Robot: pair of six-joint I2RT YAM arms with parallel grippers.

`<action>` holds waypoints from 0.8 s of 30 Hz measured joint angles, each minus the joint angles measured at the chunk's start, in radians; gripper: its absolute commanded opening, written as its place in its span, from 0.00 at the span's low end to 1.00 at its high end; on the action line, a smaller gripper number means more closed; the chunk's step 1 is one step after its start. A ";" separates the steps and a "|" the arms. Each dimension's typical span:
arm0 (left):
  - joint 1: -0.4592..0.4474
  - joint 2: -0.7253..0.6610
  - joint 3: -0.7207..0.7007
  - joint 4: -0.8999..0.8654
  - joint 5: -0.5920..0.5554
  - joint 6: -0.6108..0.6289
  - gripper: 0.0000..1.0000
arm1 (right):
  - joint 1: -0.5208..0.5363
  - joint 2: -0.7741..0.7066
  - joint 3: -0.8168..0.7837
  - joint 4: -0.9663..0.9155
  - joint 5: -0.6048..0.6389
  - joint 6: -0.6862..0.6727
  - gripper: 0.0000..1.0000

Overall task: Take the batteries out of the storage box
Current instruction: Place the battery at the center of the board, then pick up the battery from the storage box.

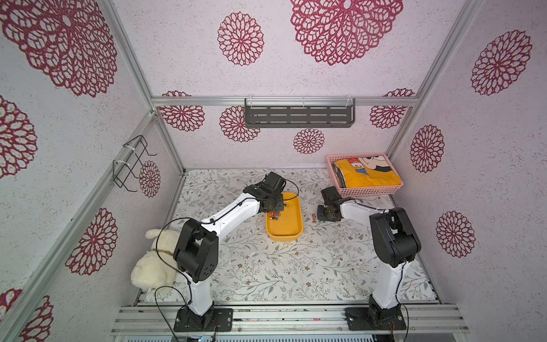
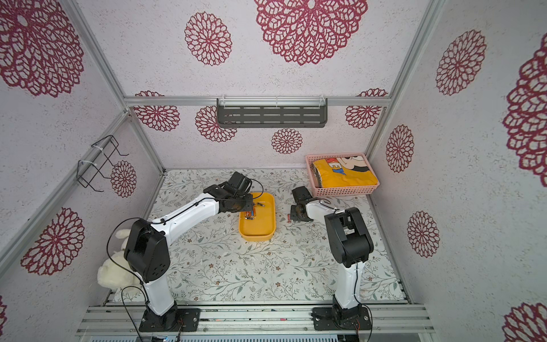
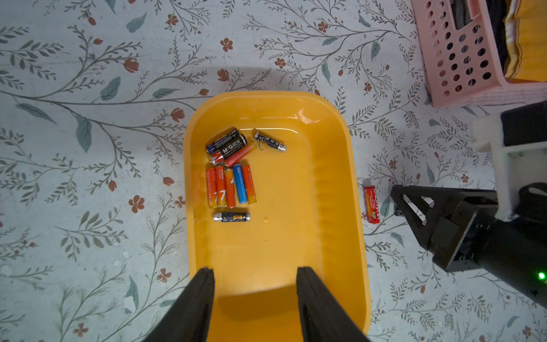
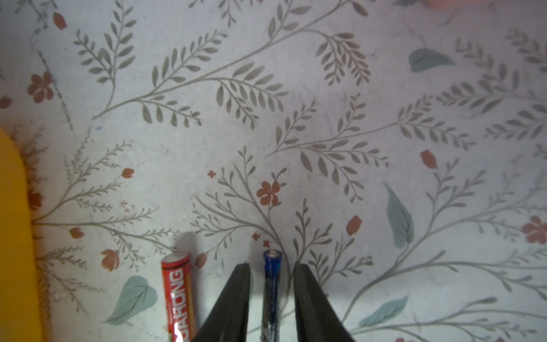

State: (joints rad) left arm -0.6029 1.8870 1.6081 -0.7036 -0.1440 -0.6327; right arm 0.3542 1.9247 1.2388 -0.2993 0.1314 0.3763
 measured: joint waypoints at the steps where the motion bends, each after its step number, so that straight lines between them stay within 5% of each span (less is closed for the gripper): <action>1: 0.000 0.017 0.029 -0.008 0.002 -0.002 0.46 | 0.000 -0.004 0.009 -0.008 0.000 -0.001 0.37; 11: -0.001 0.319 0.367 -0.133 0.032 -0.036 0.40 | 0.000 -0.243 -0.042 0.025 -0.011 -0.002 0.42; 24: -0.001 0.481 0.503 -0.260 0.032 -0.080 0.37 | 0.000 -0.332 -0.196 0.101 -0.004 -0.002 0.44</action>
State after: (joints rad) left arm -0.6041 2.3680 2.1113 -0.9638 -0.1123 -0.7124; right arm 0.3546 1.5932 1.0428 -0.1982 0.1272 0.3744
